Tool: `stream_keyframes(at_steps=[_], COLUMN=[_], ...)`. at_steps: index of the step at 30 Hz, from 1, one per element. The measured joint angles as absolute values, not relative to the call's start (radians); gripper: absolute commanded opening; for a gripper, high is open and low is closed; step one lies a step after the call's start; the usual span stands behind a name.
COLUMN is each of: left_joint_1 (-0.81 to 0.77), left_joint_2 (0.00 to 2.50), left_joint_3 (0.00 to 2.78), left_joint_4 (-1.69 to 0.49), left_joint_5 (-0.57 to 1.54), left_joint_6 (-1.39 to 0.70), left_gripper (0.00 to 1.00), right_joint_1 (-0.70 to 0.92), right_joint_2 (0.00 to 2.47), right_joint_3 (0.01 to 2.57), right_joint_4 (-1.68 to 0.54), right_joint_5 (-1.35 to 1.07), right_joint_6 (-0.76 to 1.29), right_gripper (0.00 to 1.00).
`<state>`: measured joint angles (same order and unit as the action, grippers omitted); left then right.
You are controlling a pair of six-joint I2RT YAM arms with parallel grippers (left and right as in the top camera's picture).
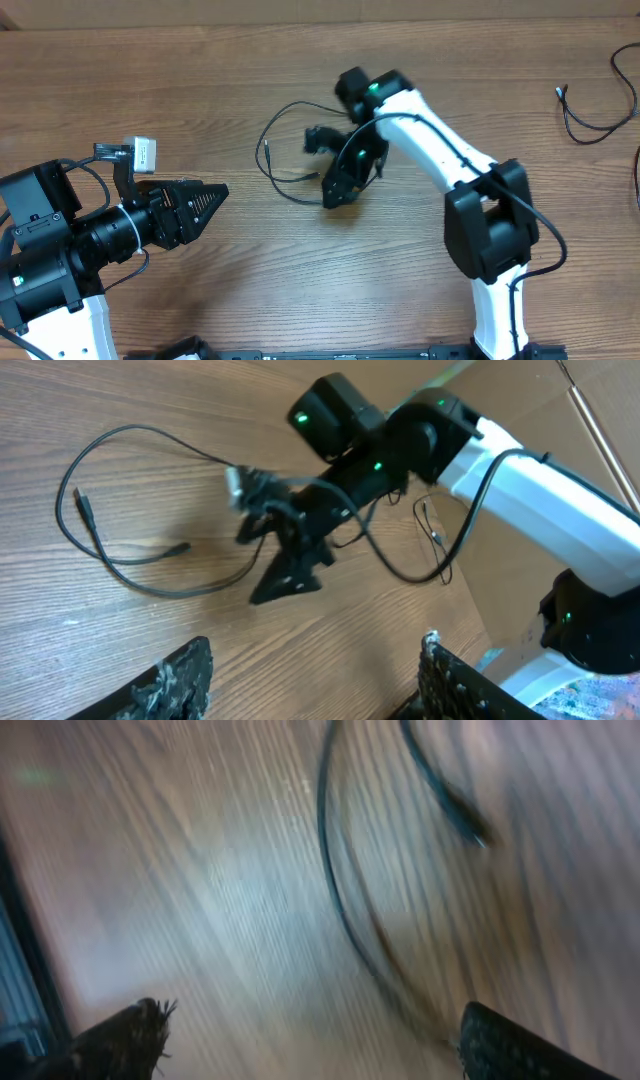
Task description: Untangle cables
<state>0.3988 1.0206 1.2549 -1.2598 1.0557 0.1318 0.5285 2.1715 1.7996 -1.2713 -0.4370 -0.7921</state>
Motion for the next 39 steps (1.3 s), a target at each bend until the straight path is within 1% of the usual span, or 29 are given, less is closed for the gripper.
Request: stream_keyframes(at_steps=[1, 9, 13, 21, 22, 23, 24, 25, 26, 30, 35, 39], left_joint_1=[0.399, 0.399, 0.399, 0.399, 0.399, 0.399, 0.399, 0.399, 0.399, 0.399, 0.399, 0.399], left_joint_2=[1.021, 1.021, 1.021, 1.021, 1.021, 1.021, 1.021, 1.021, 1.022, 1.022, 1.022, 1.022], left_joint_3=[1.255, 1.255, 1.255, 1.255, 1.255, 1.255, 1.255, 1.255, 1.255, 1.255, 1.255, 1.255], left_joint_4=[-1.263, -1.286, -1.286, -1.285, -1.286, -1.285, -1.285, -1.285, -1.285, -1.285, -1.286, -1.285], left_joint_5=[1.056, 1.055, 1.055, 1.055, 1.055, 1.055, 1.055, 1.055, 1.055, 1.055, 1.055, 1.055], left_joint_6=[0.132, 0.154, 0.161, 0.162, 0.164, 0.165, 0.165, 0.165, 0.165, 0.167, 0.169, 0.17], left_gripper=[0.65, 0.66, 0.67, 0.67, 0.67, 0.67, 0.67, 0.67, 0.67, 0.68, 0.68, 0.67], right_joint_1=[0.546, 0.665, 0.668, 0.661, 0.661, 0.661, 0.661, 0.661, 0.661, 0.661, 0.661, 0.661], right_joint_2=[2.172, 2.172, 2.172, 2.172, 2.172, 2.172, 2.172, 2.172, 2.172, 2.172, 2.172, 2.172], right_joint_3=[1.792, 1.775, 1.773, 1.671, 1.656, 1.64, 1.625, 1.612, 1.604, 1.568, 1.567, 1.636], right_joint_4=[-1.234, -1.013, -0.977, -0.967, -0.963, -0.959, -0.952, -0.944, -0.939, -0.899, -0.812, -0.808], right_joint_5=[-0.422, -0.268, -0.245, -0.228, -0.228, -0.228, -0.227, -0.226, -0.226, -0.225, -0.192, -0.118], right_joint_6=[-0.802, -0.856, -0.865, -0.896, -0.896, -0.899, -0.907, -0.909, -0.906, -0.893, -0.81, -0.776], right_gripper=[1.0, 0.99, 0.96, 0.96, 0.93, 0.84, 0.61, 0.27, 0.04, 0.04, 0.04, 0.04])
